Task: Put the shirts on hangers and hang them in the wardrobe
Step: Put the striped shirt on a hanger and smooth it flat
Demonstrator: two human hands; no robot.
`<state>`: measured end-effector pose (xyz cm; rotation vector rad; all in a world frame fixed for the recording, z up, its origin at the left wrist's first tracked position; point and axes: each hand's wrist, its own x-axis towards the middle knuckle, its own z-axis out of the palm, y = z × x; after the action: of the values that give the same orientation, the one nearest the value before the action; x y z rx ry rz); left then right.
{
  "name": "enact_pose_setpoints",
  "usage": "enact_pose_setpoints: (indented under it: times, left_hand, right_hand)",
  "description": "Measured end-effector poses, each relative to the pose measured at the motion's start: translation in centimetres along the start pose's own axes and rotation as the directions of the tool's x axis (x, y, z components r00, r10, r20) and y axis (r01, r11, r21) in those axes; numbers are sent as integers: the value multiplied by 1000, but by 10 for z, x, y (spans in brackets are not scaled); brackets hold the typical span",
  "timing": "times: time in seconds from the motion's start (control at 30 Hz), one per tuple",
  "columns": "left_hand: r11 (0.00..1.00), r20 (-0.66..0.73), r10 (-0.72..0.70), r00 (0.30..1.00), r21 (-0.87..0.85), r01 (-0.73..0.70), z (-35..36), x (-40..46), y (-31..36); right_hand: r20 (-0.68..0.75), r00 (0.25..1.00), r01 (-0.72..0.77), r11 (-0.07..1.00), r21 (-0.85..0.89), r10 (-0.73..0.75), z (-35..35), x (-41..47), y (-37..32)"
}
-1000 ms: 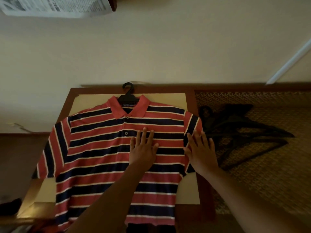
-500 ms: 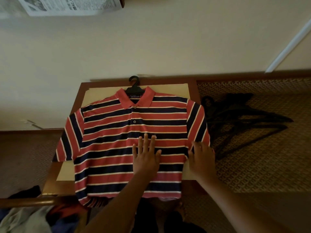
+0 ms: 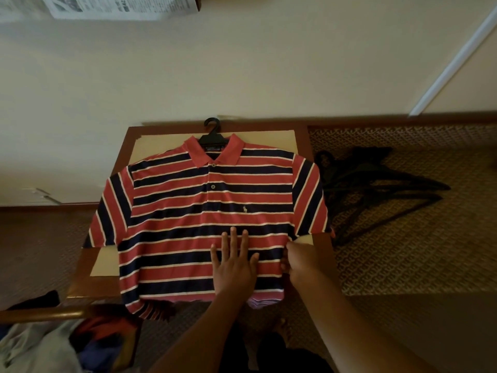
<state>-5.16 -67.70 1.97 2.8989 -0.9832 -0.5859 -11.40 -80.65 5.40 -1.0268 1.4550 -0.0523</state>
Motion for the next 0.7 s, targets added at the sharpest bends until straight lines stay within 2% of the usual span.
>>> enact_pose_setpoints:
  times: [0.1,0.23,0.33,0.47,0.63,0.7]
  left_hand:
    - [1000,0,6,1000,7,-6,0,-1,0]
    - [1000,-5,11,1000,3,-11,-1,-1,0]
    - [1000,-3,13,1000,0,-13,-2,-1,0]
    - [1000,5,22,1000,-10,-22,-2,-1,-1]
    - [1000,15,17,1000,-4,-17,-2,0,-2]
    - [1000,15,18,1000,-3,-18,-3,0,-2]
  right_hand:
    - [99,988,-128,981,142,115,-5,-3,-6]
    - [148,980,-144,988,53,135,-11,-2,-8]
    - [148,987,-60,998,14,57,-15,-4,-7]
    - [203,978,34,993,109,-56,-31,-9,-3]
    - [76,975,207,978,32,-209,-51,-11,2]
    - [98,966,238,971,10,-238,-55,-14,3]
